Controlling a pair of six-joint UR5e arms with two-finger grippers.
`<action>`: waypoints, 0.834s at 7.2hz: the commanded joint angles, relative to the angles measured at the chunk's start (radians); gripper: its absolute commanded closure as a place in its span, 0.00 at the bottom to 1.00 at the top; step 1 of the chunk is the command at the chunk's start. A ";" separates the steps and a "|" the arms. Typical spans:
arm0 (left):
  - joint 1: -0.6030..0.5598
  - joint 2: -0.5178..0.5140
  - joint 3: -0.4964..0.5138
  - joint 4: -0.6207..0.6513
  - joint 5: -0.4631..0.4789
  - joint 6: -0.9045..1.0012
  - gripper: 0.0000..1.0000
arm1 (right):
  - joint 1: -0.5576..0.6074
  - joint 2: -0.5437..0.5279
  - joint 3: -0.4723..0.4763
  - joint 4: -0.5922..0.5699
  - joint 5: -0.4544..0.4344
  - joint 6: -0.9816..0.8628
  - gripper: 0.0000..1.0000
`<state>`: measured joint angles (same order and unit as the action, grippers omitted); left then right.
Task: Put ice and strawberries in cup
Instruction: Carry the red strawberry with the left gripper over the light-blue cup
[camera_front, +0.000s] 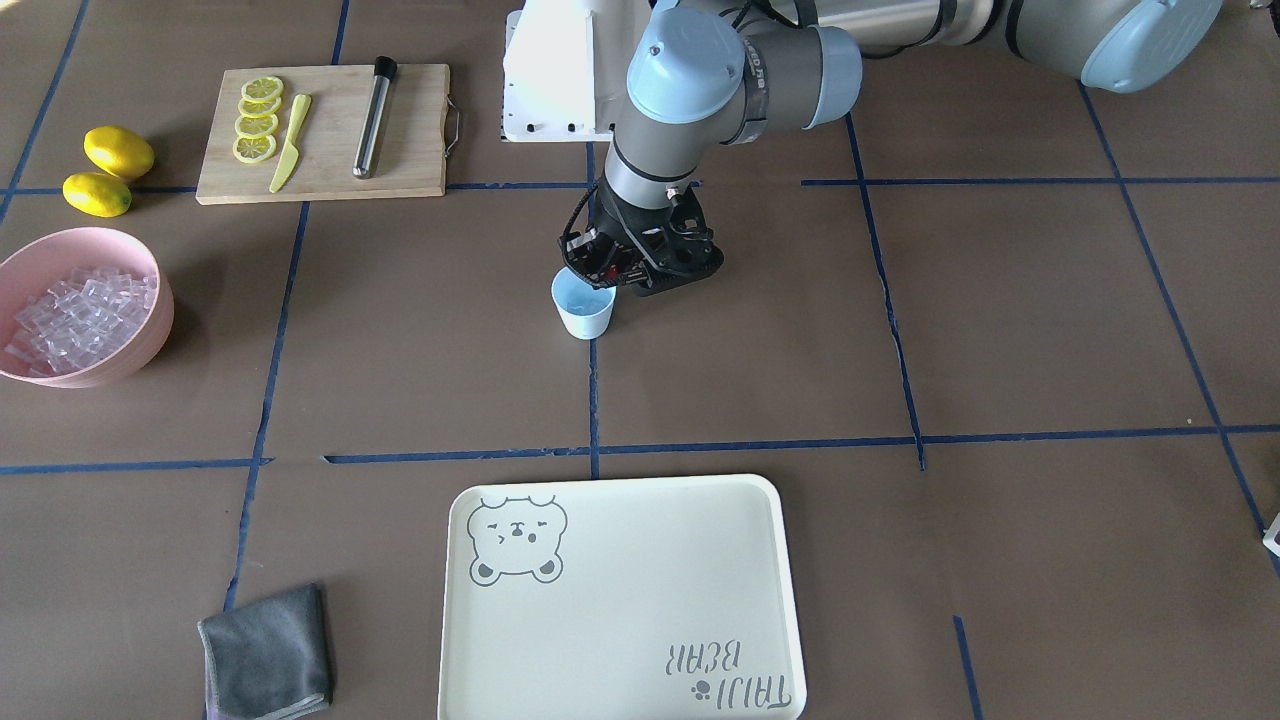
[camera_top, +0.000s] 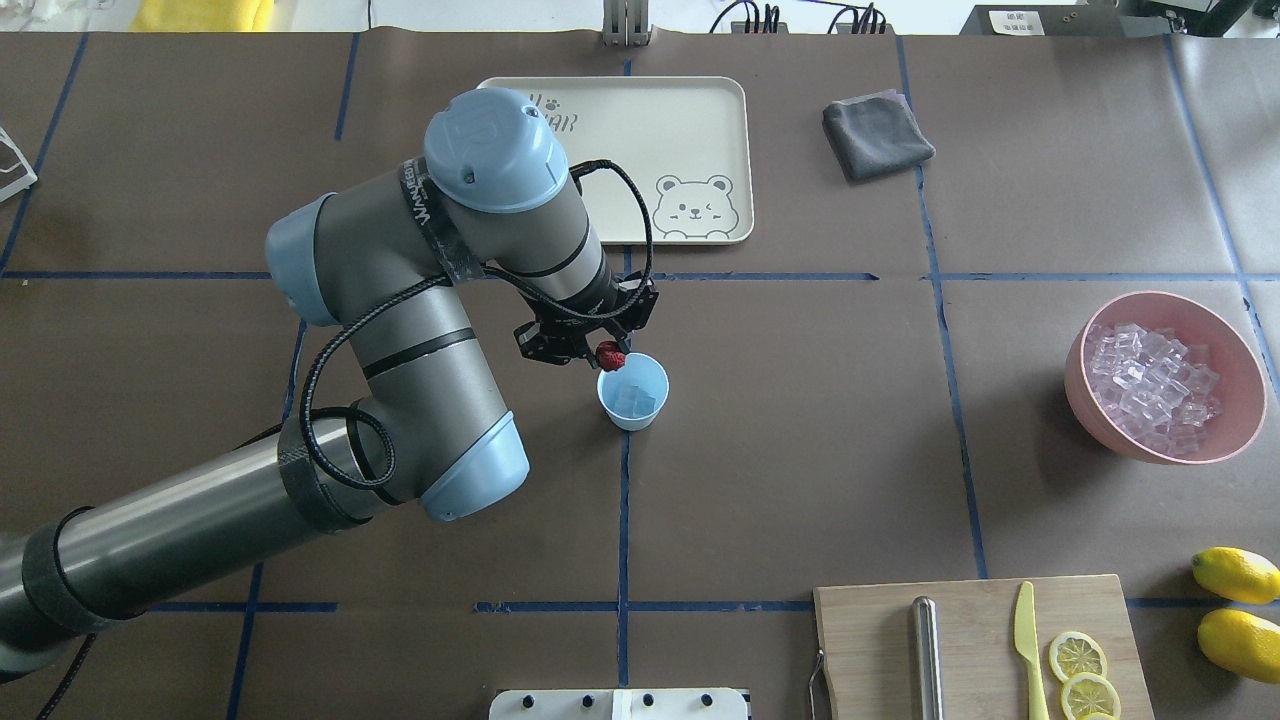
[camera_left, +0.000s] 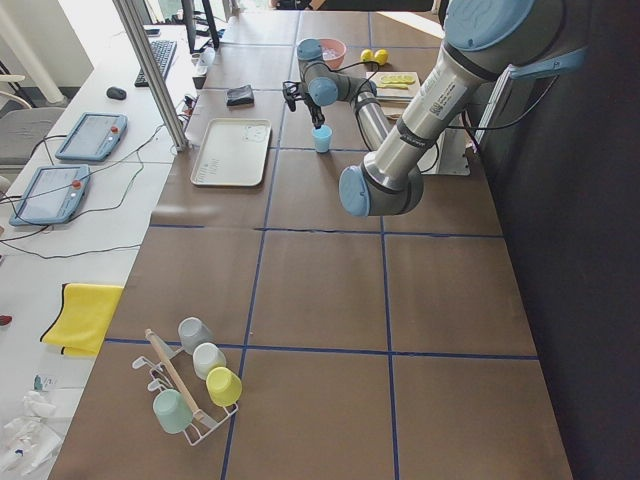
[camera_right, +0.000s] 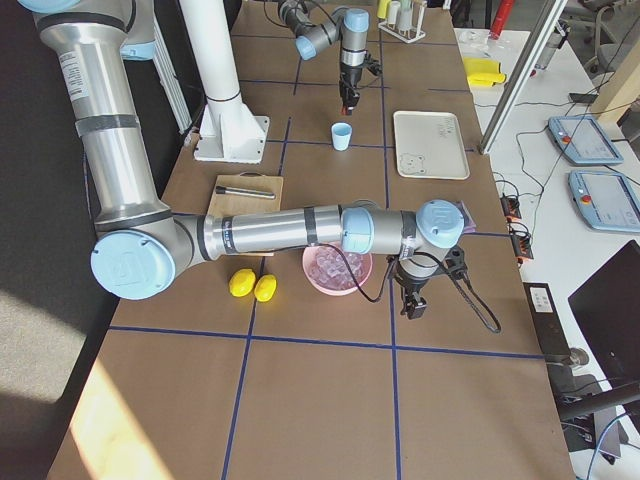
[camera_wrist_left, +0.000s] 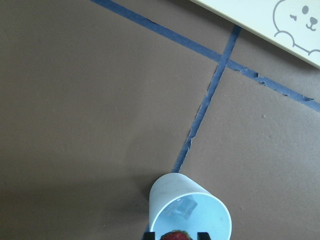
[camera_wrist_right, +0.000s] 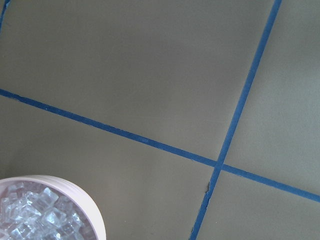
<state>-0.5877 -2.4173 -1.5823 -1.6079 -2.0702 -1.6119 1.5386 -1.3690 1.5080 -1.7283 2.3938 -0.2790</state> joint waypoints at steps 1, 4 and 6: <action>0.029 -0.016 0.030 -0.006 0.025 -0.002 0.99 | 0.017 -0.015 -0.003 0.004 0.002 0.003 0.00; 0.055 -0.014 0.033 -0.006 0.025 -0.019 0.77 | 0.028 -0.033 -0.005 0.004 0.005 0.004 0.00; 0.052 -0.014 0.033 -0.015 0.025 -0.005 0.02 | 0.031 -0.042 -0.005 0.004 0.005 0.004 0.00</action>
<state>-0.5340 -2.4322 -1.5484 -1.6160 -2.0449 -1.6227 1.5679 -1.4038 1.5036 -1.7242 2.3991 -0.2746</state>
